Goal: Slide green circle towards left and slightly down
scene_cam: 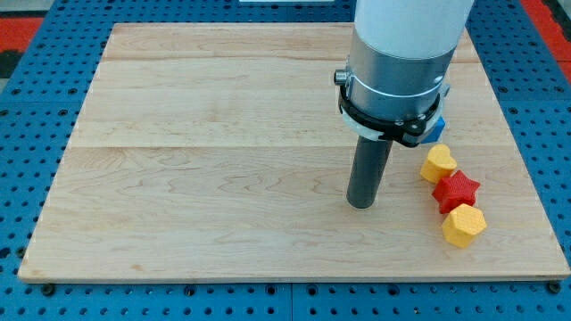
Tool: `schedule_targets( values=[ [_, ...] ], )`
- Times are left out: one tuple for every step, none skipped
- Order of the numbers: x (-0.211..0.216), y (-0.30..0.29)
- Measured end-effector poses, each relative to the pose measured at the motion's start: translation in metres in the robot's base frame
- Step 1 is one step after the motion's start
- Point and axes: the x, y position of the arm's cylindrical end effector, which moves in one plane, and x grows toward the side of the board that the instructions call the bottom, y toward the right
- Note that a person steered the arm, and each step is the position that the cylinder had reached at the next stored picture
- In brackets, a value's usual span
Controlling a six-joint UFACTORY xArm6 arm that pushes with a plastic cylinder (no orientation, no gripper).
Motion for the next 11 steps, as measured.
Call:
schedule_targets(
  values=[
    [0.005,-0.005],
    [0.087,0.02],
    [0.091,0.043],
    [0.091,0.143],
    [0.077,0.259],
    [-0.02,0.26],
    [-0.173,0.24],
    [-0.301,0.204],
    [-0.334,0.186],
    [-0.336,0.181],
    [-0.336,0.127]
  ],
)
